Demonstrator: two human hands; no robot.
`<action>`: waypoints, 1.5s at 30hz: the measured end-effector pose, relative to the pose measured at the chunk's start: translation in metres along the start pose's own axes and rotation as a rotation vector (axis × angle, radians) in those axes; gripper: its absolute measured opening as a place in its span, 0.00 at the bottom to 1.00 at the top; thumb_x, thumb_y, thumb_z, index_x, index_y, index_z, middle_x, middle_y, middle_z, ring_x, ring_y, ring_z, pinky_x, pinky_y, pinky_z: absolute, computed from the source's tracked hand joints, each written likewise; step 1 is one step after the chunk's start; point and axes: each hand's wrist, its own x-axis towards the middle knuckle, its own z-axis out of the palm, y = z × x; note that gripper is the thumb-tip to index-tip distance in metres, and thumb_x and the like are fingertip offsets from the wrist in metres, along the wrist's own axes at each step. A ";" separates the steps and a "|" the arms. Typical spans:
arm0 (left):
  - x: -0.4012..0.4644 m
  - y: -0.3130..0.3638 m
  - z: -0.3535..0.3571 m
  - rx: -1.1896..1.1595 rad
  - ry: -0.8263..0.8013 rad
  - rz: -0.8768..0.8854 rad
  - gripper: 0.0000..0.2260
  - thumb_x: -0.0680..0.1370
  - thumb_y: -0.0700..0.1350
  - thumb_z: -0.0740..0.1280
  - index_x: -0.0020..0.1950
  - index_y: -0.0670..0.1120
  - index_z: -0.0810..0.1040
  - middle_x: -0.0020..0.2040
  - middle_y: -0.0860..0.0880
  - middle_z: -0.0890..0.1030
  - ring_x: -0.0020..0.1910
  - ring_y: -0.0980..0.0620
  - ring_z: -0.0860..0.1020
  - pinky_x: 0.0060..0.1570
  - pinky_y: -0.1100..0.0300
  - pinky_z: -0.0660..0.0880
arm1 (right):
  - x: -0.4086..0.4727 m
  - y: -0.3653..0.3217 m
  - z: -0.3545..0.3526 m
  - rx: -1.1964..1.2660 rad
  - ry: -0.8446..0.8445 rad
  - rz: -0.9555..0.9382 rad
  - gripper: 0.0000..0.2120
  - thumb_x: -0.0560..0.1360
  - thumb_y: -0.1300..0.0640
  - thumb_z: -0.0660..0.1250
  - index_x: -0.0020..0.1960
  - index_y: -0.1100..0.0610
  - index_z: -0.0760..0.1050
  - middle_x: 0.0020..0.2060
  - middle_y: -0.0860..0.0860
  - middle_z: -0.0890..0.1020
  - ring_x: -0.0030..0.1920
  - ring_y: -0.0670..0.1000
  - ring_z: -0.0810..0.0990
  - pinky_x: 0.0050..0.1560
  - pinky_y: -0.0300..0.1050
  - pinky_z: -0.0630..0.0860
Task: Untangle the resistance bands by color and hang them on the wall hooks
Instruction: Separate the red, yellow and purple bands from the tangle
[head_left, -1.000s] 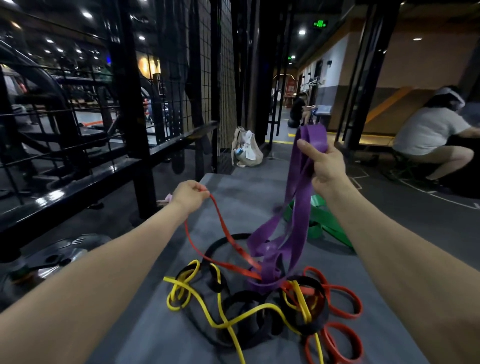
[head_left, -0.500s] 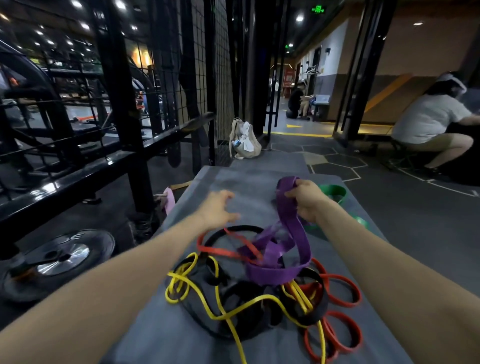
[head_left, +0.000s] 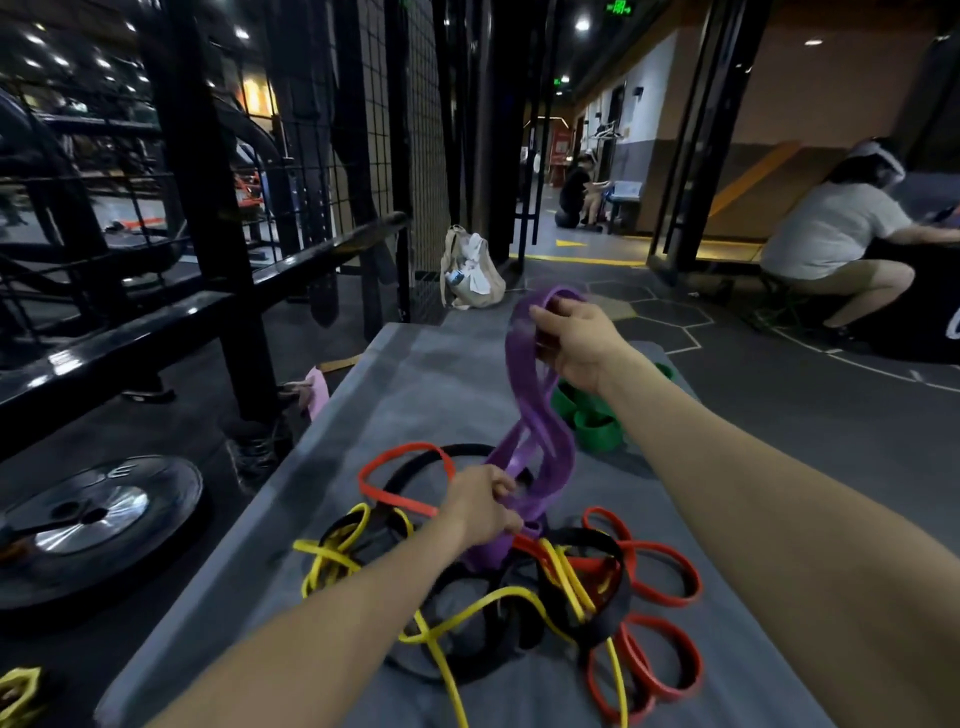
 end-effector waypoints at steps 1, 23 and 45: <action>0.001 -0.003 -0.010 -0.138 0.014 -0.039 0.15 0.67 0.34 0.75 0.52 0.38 0.79 0.37 0.50 0.74 0.39 0.53 0.72 0.33 0.70 0.68 | 0.002 0.006 -0.002 -0.294 0.018 -0.012 0.07 0.79 0.60 0.61 0.44 0.60 0.75 0.34 0.55 0.75 0.35 0.52 0.73 0.37 0.45 0.71; 0.017 -0.054 -0.038 -0.803 0.391 -0.390 0.15 0.71 0.36 0.72 0.56 0.36 0.78 0.51 0.39 0.81 0.50 0.43 0.79 0.58 0.46 0.75 | -0.094 0.152 -0.005 -1.172 -0.185 0.040 0.13 0.69 0.61 0.68 0.52 0.61 0.72 0.51 0.58 0.79 0.53 0.59 0.78 0.51 0.49 0.75; -0.006 0.005 -0.059 0.267 0.137 0.206 0.34 0.71 0.38 0.68 0.74 0.46 0.58 0.73 0.45 0.59 0.71 0.47 0.62 0.72 0.53 0.57 | -0.083 0.095 -0.041 0.016 -0.163 -0.084 0.14 0.71 0.78 0.59 0.38 0.60 0.73 0.24 0.46 0.75 0.22 0.42 0.70 0.24 0.33 0.67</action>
